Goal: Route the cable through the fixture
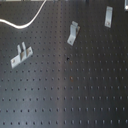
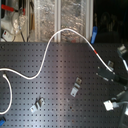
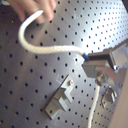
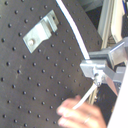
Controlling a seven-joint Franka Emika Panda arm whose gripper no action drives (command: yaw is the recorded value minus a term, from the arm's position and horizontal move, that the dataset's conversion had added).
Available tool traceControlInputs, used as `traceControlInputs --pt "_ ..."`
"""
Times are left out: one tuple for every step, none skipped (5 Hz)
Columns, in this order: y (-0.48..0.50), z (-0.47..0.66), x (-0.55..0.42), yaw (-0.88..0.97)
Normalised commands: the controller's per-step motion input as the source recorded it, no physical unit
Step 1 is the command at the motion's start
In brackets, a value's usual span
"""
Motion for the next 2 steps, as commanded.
traceControlInputs --pt "0.033 0.0 0.011 0.0" --pt "-0.252 0.57 -0.183 -0.25"
